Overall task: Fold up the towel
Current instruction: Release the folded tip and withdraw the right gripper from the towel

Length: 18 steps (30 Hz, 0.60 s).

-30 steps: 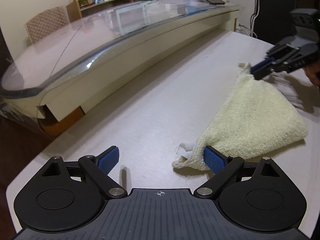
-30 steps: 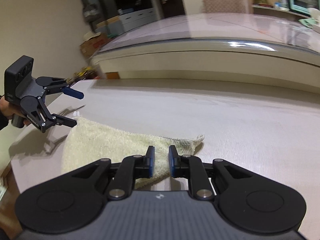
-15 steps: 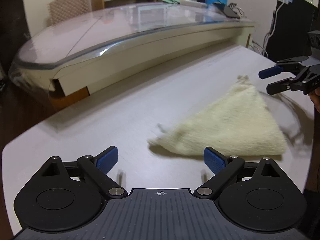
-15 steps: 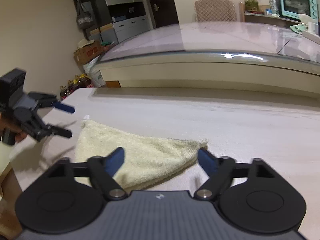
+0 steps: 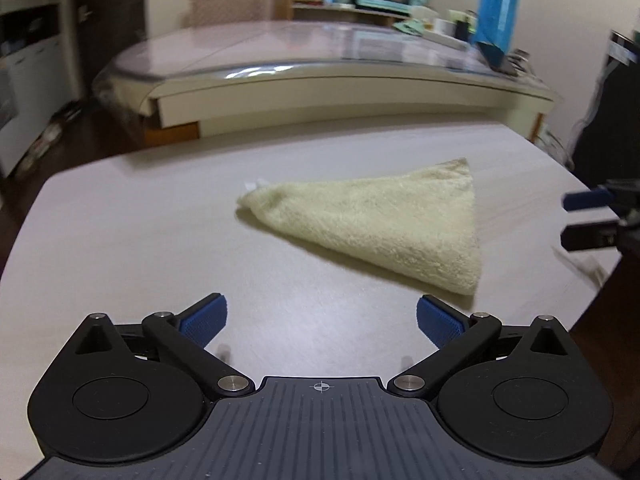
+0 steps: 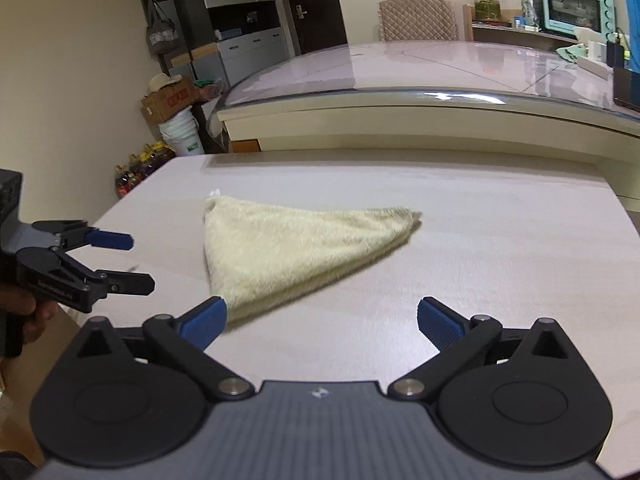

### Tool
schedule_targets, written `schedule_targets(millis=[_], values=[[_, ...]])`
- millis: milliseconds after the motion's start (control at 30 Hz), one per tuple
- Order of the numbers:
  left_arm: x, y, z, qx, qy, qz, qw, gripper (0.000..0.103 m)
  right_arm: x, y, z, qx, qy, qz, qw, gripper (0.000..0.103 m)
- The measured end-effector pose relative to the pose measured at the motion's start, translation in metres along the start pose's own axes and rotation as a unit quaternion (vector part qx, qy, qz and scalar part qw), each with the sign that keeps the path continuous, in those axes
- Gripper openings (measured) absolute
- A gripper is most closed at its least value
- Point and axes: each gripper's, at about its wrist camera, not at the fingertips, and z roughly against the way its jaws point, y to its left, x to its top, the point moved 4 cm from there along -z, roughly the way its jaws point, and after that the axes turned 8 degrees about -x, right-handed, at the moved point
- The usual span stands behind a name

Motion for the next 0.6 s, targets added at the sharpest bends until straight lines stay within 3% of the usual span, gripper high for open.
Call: schedule_targets(millis=[167, 600], values=[[-0.006, -0.011, 0.006, 0.036, -0.007, 0.013, 0.9992, 0.103, -0.005, 0.007, 0.011, -0.010, -0.007, 0.007, 1.000, 0.103], [-0.022, -0.024, 0.015, 0.060, 0.000, 0.027, 0.9978, 0.103, -0.023, 0.020, 0.019, -0.010, -0.004, 0.004, 1.000, 0.103]])
